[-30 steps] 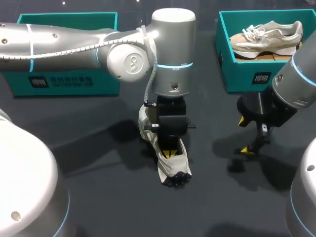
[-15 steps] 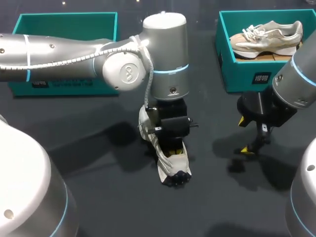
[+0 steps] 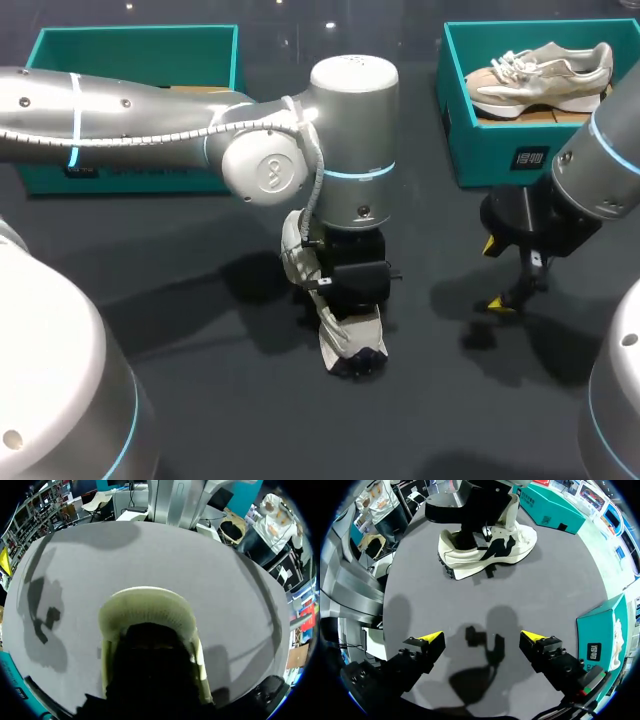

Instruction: Take the shoe out of the shoebox, open the shoe tongue, remove and reinsert the insole, then place the shoe into the shoebox

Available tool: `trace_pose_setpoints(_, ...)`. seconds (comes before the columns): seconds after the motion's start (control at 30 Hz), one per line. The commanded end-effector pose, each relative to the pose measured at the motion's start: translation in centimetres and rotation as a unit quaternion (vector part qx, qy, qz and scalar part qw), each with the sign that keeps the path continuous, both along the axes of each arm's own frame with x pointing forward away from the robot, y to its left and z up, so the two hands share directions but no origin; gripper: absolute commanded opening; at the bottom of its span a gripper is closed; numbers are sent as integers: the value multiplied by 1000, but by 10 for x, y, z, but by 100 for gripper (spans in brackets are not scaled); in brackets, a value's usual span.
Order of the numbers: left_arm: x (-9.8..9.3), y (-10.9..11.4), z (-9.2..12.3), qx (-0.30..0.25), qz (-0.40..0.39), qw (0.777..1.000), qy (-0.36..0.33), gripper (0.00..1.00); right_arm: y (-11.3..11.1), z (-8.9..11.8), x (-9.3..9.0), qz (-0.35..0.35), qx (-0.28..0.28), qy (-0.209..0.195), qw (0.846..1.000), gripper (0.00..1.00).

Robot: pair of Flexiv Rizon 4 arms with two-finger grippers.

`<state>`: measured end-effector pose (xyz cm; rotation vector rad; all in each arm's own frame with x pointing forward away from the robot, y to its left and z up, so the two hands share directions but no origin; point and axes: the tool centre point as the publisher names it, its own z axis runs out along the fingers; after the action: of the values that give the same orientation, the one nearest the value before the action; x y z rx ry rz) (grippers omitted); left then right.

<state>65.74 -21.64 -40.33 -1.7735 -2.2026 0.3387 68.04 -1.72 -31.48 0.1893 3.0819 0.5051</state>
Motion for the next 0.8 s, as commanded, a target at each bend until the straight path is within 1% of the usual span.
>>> trace_pose_setpoints(0.03,4,-3,-1,-14,2,1000,-5,0,1,0,-1,-1,-2,-1,1000,100)
trace_pose_setpoints(0.17,2,1,23,-51,0,999,-11,0,1,0,-1,-1,-2,-1,1000,100)
trace_pose_setpoints(0.23,0,-1,27,-66,-2,998,-13,0,1,0,-1,-1,-2,-1,1000,100)
trace_pose_setpoints(0.3,-2,-6,24,-73,2,997,-18,0,1,0,-1,-1,-2,-1,1000,100)
trace_pose_setpoints(0.37,-2,-13,16,-76,3,997,-14,0,1,0,-1,-1,-2,-1,1000,100)
trace_pose_setpoints(0.53,1,-25,-10,-56,21,997,-41,0,1,0,-1,-1,-2,-1,1000,100)
trace_pose_setpoints(0.63,7,-23,-18,-41,29,997,-54,0,1,0,-1,-1,-2,-1,1000,100)
trace_pose_setpoints(0.7,13,-17,-18,-34,31,997,-56,0,1,0,-1,-1,-2,-1,1000,100)
trace_pose_setpoints(0.8,20,-6,-10,-28,35,997,-62,0,1,0,-1,-1,-2,-1,1000,100)
